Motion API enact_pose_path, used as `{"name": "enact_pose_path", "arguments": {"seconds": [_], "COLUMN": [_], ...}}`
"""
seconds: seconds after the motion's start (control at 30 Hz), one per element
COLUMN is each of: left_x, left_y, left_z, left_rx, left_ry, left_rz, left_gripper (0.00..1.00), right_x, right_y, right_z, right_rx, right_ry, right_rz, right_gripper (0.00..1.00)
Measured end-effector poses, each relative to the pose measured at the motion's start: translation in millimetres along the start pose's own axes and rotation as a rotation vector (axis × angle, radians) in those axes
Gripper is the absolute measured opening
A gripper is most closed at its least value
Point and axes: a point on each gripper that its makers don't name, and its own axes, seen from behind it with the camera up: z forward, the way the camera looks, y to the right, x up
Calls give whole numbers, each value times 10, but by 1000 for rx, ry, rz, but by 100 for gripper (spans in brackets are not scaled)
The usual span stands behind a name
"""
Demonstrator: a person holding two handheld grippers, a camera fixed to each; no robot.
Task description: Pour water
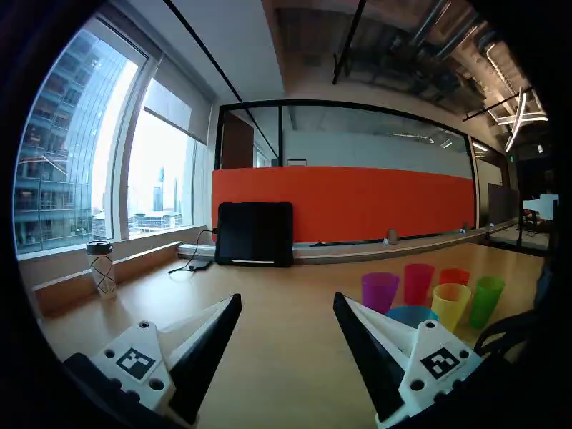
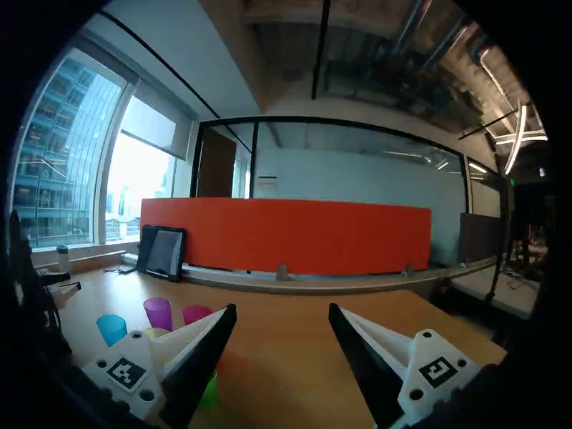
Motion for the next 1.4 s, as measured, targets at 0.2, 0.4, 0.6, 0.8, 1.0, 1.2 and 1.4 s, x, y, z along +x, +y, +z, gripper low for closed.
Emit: {"name": "enact_pose_path", "arguments": {"seconds": [0.2, 0.4, 0.6, 0.8, 1.0, 1.2, 1.4], "left_x": [5, 10, 7, 7, 11, 14, 10], "left_y": [-3, -2, -3, -4, -6, -10, -10], "left_z": [2, 4, 8, 4, 2, 2, 1], "left_rx": [0, 0, 0, 0, 0, 0, 0], "left_ry": [-1, -1, -1, -1, -1, -1, -1], "left_rz": [0, 1, 1, 1, 1, 1, 1], "left_gripper": [95, 95, 95, 95, 95, 95, 96], "right_x": [26, 83, 46, -63, -171, -251, -345], "right_y": [-2, 61, 165, 245, 264, 291, 399], "right_z": [-11, -18, -4, 54, 112, 154, 181], "right_rx": [7, 5, -14, -42, -57, -55, -68], "right_ry": [17, 52, 69, 78, 85, 99, 93], "right_rz": [-2, -25, -40, -44, -24, -8, 4], "right_gripper": [100, 100, 100, 100, 100, 100, 100]}}
